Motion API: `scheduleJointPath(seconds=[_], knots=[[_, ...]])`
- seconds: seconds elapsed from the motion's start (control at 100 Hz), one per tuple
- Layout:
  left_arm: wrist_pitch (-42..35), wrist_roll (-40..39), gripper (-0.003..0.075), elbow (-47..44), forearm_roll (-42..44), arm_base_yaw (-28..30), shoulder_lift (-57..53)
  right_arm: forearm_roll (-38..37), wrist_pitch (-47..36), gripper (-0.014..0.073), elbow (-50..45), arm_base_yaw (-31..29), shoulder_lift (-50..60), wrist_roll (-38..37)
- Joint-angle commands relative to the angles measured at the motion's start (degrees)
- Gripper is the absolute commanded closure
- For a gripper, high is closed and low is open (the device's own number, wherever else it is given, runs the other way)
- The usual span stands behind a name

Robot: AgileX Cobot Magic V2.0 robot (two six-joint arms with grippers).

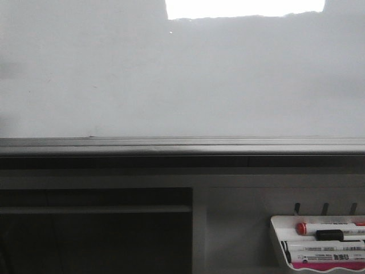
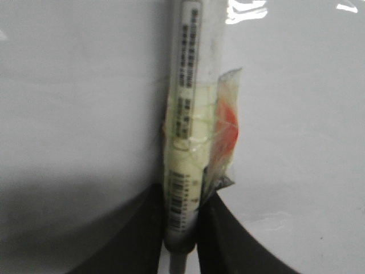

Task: Write number 2 on whiteboard

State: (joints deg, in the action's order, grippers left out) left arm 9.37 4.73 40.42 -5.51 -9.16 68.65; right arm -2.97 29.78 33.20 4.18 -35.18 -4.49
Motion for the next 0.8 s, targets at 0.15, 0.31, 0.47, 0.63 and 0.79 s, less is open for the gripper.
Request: scheduleJointPath(seconds=[0.15, 0.31, 0.47, 0.63, 0.79], knots=[[1.5, -0.1, 0.0682, 4.7, 3.0, 0.2, -1.7, 0.0, -4.3, 0.0265, 2.0, -0.5, -0.4, 0.2], [3.3, -0.1, 0.0682, 5.3, 3.0, 0.1, -1.9, 0.0, -4.3, 0.0265, 2.0, -0.5, -0.4, 0.2], [10.1, -0.1, 0.0682, 6.8, 3.0, 0.1, -4.6, 1.4, -4.3, 0.0265, 2.0, -0.5, -0.4, 0.2], [22.1, 5.2, 0.0682, 10.5, 2.5, -1.9, -7.7, 5.6, -2.5, 0.0265, 2.7, 1.1, -1.8, 3.7], [34.7, 15.7, 0.0682, 15.2, -2.2, -8.2, -8.3, 14.7, 4.3, 0.0265, 7.5, 6.1, -8.6, 15.1]])
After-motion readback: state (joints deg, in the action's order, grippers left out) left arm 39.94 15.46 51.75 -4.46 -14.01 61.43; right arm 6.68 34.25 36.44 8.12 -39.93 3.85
